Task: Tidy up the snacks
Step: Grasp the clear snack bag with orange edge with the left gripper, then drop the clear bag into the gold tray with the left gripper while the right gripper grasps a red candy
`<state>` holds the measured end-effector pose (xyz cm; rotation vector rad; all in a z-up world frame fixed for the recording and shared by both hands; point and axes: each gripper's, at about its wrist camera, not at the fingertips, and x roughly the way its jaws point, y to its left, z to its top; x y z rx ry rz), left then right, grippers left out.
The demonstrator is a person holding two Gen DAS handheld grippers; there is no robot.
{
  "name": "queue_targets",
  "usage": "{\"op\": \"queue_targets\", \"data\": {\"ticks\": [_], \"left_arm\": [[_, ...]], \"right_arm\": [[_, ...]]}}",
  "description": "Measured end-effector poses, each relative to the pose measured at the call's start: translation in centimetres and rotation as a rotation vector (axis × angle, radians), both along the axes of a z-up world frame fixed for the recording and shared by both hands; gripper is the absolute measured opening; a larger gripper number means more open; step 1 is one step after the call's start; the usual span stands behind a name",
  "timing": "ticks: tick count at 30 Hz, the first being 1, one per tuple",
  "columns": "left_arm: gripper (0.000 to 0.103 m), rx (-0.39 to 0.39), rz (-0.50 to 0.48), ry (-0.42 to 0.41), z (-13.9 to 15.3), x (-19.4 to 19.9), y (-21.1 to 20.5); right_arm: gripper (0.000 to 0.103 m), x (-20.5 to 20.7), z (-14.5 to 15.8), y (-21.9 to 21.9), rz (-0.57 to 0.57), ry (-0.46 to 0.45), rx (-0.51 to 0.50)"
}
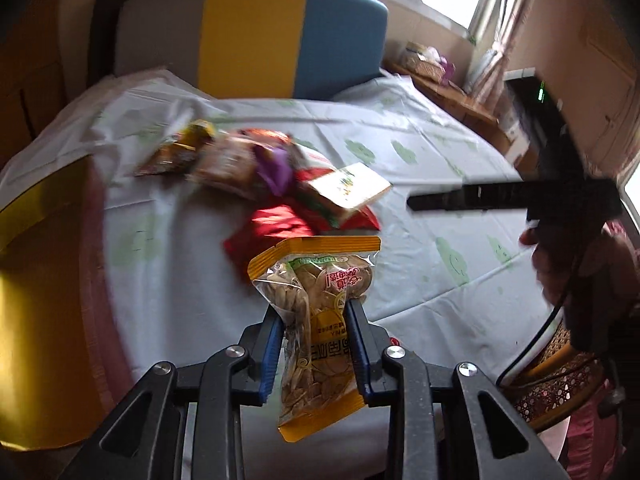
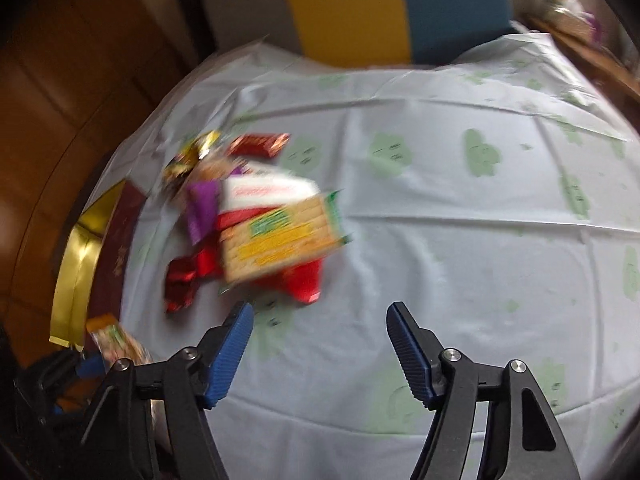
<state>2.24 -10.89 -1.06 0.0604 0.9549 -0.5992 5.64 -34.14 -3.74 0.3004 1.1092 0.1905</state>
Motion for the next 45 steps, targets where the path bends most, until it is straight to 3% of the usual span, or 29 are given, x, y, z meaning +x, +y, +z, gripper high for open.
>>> {"op": "queue_targets", "data": {"ticks": [8,14,16,22,28,30,33,39,45], "left_arm": [[0.031,-0.083,0.202,-0.044,2.5,1.5,8.2],[0.031,-0.089,0.410,-0.015,2.2,5.2,14.8],[0.031,-0.094,0.454,0.001,1.9,6.4,16.5],[0.031,-0.079,0.536,0.007,1.2,11.0,18.4],[0.038,-0.057,0.592,0.029,-0.4,15.0,18.1],[0.045,-0.045,0.606,0.017,-0.4,15.0,17.9],[0.047,-0.057,0.591,0.001,-0.3,14.0,17.9],[0.048,0.000,0.589,-0.054,0.2,10.3,17.7],[0.048,0.003,0.595,-0.027,-0.7,6.8,18.0]], "right_arm": [[0.071,1.7,-1.5,7.1,0.066,0.042,0.107],[0.071,3.3,-3.2,9.3,-0.069,0.073,0.190],[0.062,4.0,-3.5,9.8,-0.091,0.069,0.189],[0.042,4.9,-4.3,10.5,-0.137,0.057,0.162],[0.040,4.7,-4.6,10.5,-0.101,0.028,0.150],[0.040,4.5,-4.6,10.5,-0.080,0.024,0.133],[0.041,4.4,-4.6,11.2,-0.045,0.005,0.084],[0.042,3.7,-4.6,11.9,-0.037,-0.048,0.042],[0.042,2.8,-4.6,11.6,-0.060,-0.101,0.049]]}}
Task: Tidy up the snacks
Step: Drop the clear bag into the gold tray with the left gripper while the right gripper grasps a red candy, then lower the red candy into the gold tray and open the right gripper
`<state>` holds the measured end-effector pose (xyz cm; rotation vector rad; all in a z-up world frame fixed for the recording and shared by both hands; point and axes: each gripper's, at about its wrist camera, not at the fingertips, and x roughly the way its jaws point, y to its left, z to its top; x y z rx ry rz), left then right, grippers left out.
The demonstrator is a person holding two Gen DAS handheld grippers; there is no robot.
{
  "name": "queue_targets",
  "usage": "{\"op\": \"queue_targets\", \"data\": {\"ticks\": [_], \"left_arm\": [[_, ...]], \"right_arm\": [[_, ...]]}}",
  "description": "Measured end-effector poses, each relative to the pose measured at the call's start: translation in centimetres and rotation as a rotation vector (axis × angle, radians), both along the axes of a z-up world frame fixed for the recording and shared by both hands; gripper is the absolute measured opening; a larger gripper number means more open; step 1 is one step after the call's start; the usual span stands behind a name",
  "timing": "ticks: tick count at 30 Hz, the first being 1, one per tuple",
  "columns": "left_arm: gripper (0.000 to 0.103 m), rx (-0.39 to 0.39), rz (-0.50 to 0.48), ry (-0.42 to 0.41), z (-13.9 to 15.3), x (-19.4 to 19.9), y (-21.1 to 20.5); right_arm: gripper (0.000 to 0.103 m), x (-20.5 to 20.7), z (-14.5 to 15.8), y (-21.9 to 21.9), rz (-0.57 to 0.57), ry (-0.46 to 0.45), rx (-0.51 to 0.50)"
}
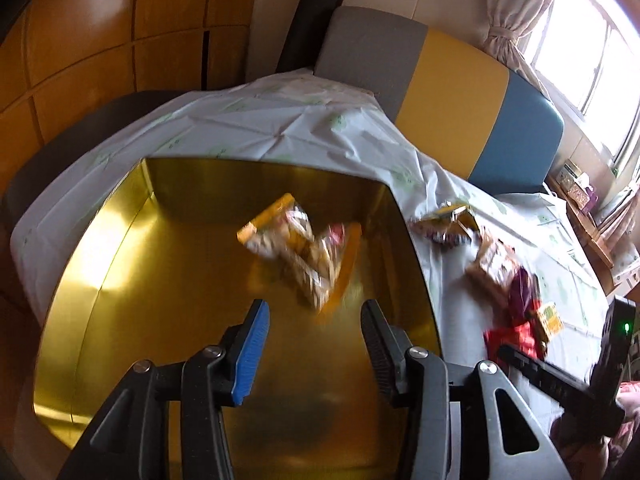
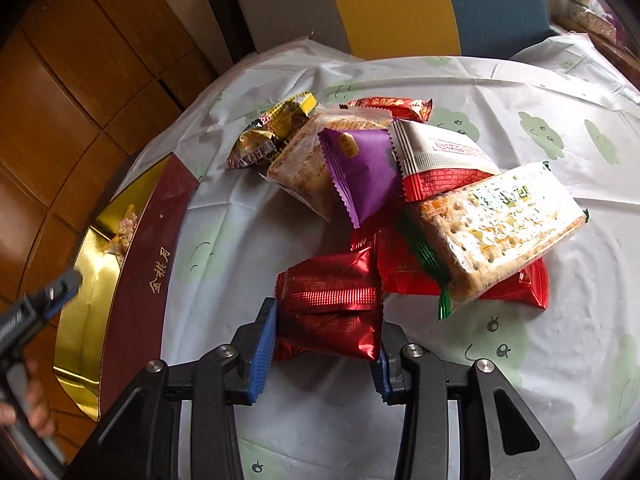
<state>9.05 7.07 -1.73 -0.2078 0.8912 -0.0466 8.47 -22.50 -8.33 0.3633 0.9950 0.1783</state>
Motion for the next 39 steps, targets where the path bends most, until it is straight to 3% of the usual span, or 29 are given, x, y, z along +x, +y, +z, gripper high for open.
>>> {"op": "queue_targets", "data": {"ticks": [6,15,27,39], "left_arm": [[0.048,0.037,-0.003,-0.012,-0.2,-2.7,0.1],[0.048,0.014,0.050,-0.014,-0.1,-4.4,2.0],[0.048,-0.001,0.108,-0.020,-0.2,-5.4,4.0],[0.048,-0.010,0.158,-0.022,-0.5,-6.2,6.0]], "right_arm": [[0.041,-0.5,0.5,-0.5,-0.013,0.010,0.018],[0.040,-1.7,2.6,1.0,0.034,-0.034,0.020],[0.040,-3.0,7.4,8.7,0.283,-0.149,0.046],[0.040,-2.9,7.7,14.3,0.438,-0.150,0.041]]}}
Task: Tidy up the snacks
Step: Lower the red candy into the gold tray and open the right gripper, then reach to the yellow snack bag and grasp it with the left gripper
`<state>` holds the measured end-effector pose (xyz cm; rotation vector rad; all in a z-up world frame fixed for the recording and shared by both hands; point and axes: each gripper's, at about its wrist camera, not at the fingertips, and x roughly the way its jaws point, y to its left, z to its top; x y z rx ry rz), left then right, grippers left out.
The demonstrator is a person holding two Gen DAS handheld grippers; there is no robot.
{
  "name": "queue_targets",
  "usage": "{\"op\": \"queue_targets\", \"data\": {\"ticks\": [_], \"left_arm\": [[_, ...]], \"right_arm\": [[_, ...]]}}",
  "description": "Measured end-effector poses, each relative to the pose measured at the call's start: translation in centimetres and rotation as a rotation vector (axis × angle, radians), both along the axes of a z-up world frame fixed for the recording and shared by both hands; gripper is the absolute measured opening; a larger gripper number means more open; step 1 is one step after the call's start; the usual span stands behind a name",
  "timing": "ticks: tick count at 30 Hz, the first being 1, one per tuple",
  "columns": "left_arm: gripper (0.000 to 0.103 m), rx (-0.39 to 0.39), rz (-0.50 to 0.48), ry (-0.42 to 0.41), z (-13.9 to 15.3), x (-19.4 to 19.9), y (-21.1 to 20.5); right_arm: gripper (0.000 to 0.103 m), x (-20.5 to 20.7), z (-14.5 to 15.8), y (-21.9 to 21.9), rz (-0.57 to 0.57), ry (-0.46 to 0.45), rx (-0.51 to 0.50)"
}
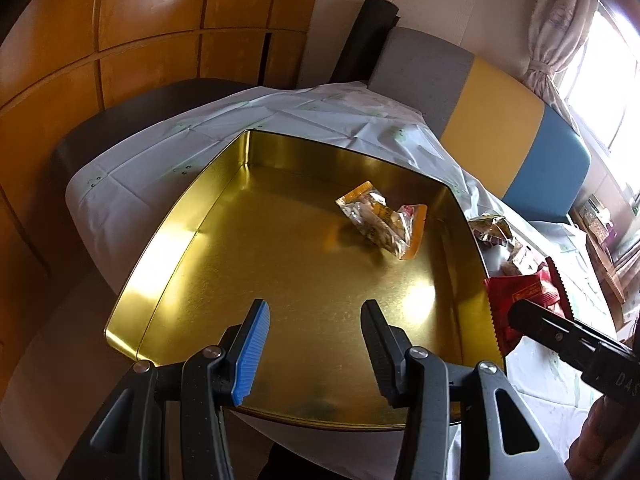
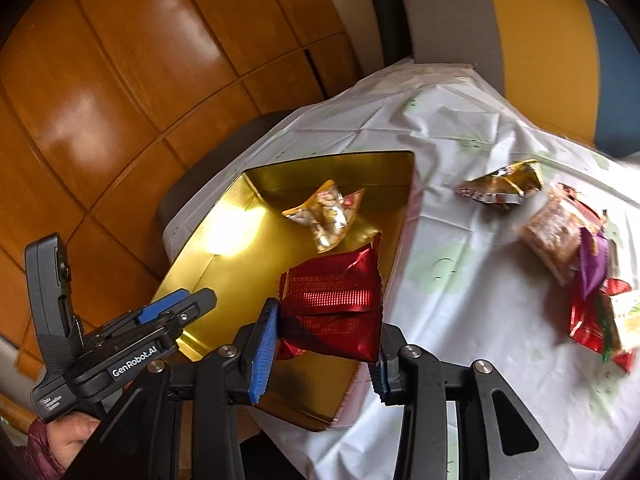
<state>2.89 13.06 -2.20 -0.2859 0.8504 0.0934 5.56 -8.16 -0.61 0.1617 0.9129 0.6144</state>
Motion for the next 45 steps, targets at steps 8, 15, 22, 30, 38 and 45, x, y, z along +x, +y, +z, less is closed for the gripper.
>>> {"op": "queue_targets", "data": {"ticks": [8,15,22,30,38,45], "left_arm": [[0.048,0.006,0.005,-0.008,0.2,-0.2,0.0],[0.048,0.004,0.005,-0.003,0.1,-0.1,0.1],[0.048,0.009,0.004,-0.001,0.0,-0.2,0.2],[0.048,0.031,-0.026,-0.014,0.3,-0.3,-0.5],[0.048,0.058,-0.073,-0.036,1.0,-0.3,-1.8],[0.048,0.078,-0.145,-0.029,1.6,0.3,-3.3]], "right_arm": [[0.041,-0.3,-0.2,1.7,0.046,-0.007,-0.034],[0.041,-0.5,-0.2,2.9,0.075,-0.021,-0.054],[0.057,0.0,-0.3,4.0,0.066,-0.048,-0.078],[0.067,-0.4,0.4,2.4,0.024,-0.065,-0.039],[0.078,-0.9,1.2,-2.9,-0.078,-0.075,-0.032],[0.084,0.0,1.6,-10.4,-0.227,-0.053,-0.072]]}}
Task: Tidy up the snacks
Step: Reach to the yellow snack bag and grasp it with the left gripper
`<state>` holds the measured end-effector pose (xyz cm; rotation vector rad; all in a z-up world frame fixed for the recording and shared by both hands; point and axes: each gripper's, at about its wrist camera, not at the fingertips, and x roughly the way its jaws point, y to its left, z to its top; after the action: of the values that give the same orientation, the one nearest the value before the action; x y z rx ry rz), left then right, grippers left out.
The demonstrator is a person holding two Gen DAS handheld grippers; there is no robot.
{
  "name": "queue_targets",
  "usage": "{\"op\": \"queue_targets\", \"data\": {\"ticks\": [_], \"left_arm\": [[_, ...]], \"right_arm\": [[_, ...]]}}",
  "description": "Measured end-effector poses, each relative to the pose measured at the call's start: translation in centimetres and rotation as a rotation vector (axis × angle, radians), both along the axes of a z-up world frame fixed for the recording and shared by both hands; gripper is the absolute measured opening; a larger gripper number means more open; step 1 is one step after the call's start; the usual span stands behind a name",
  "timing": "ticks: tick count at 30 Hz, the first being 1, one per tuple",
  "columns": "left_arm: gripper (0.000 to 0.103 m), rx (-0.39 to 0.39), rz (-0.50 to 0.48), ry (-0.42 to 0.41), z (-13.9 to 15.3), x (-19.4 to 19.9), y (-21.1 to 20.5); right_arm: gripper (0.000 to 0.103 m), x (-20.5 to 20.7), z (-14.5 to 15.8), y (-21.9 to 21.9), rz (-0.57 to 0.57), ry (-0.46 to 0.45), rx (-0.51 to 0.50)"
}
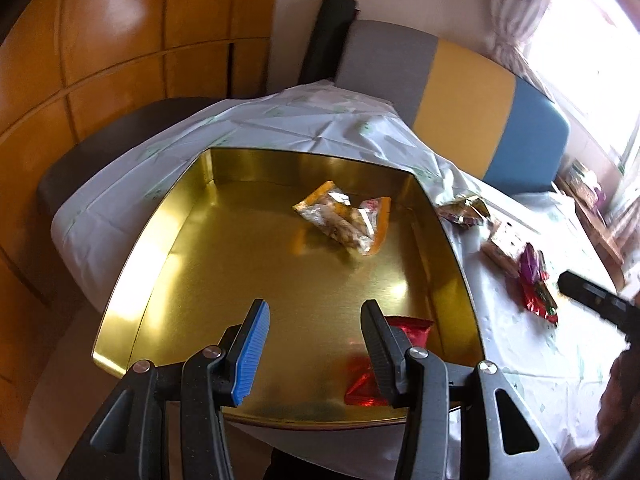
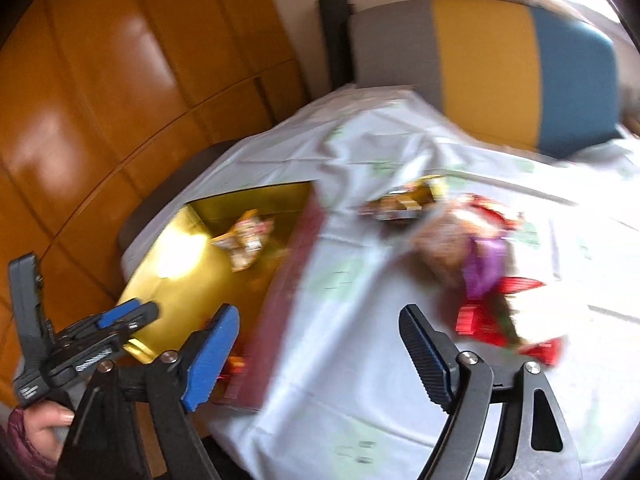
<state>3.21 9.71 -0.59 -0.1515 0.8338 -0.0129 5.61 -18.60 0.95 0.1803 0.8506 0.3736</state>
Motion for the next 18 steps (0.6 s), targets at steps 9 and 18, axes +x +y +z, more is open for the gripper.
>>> {"op": "queue_targets", "data": {"ticks": [9,18], "left_arm": [[0.048,0.057,-0.182,-0.041,2.9,2.5,-4.6],[0.048,0.128,-0.344,-0.007,4.4,8.4,-11.0]], "right_arm": [[0.089,0.7,0.3,-9.3,-0.132,0.017,-0.113],[0.090,1.8,-0.8,-15.2,-0.189,0.040,-0.146]]}}
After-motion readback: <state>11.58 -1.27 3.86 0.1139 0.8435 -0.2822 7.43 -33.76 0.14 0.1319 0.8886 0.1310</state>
